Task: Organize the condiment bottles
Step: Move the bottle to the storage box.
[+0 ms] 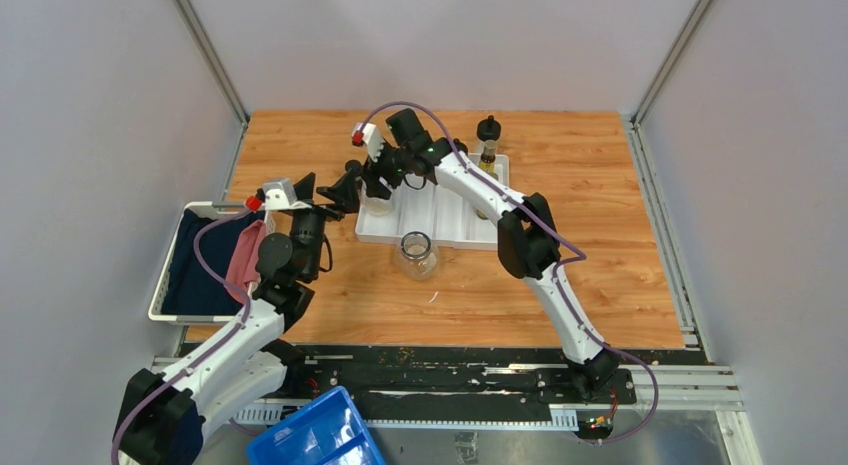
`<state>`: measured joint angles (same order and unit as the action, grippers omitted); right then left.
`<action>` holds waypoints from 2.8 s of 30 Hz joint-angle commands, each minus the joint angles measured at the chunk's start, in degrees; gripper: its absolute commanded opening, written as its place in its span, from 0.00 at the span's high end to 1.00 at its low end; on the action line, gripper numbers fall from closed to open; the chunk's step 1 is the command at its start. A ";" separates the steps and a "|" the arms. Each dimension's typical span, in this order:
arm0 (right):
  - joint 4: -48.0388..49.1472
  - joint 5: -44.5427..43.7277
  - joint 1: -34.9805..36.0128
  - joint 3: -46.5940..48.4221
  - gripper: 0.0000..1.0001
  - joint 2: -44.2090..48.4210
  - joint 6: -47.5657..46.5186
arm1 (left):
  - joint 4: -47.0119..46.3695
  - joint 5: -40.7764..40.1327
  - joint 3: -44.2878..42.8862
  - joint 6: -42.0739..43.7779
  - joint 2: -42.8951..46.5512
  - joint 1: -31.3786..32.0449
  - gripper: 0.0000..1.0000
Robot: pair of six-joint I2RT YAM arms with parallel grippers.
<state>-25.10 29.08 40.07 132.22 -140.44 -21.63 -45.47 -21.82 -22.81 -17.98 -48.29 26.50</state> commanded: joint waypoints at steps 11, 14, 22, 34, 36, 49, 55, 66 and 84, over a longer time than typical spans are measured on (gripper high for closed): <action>6.33 -5.83 -3.97 5.03 1.00 -4.94 1.11 | -3.93 1.70 1.45 -0.93 -1.77 0.39 0.01; 7.50 -5.09 -5.01 5.12 1.00 -5.25 1.28 | -4.55 2.27 1.49 -1.37 -2.52 0.39 0.01; 8.75 -1.19 -6.87 7.40 1.00 -7.24 2.21 | -7.34 3.12 1.46 -2.14 -5.86 0.40 0.01; 9.29 1.98 -7.25 10.75 0.86 -9.60 3.02 | -8.61 3.54 0.91 -1.97 -8.39 0.39 0.01; 9.20 2.12 -7.26 10.69 0.69 -9.35 3.02 | -8.90 3.63 0.97 -2.18 -8.77 0.39 0.01; 9.92 2.84 -6.61 9.78 0.26 -6.21 2.82 | -9.13 4.25 1.44 -3.38 -8.80 0.39 0.01; 10.25 3.08 -6.34 9.85 0.25 -4.67 2.91 | -8.58 4.07 1.45 -3.63 -8.54 0.39 0.01; 10.38 3.59 -5.22 10.04 0.23 -2.26 2.77 | -8.32 4.50 1.36 -3.89 -8.27 0.39 0.01; 16.05 -14.06 -3.68 -3.71 0.10 10.34 1.68 | 11.34 -0.61 -10.03 -4.15 -10.71 0.26 0.00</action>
<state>-14.22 25.17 35.68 134.39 -137.60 -20.05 -45.06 -19.42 -25.34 -21.74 -56.55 26.48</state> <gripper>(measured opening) 0.887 0.996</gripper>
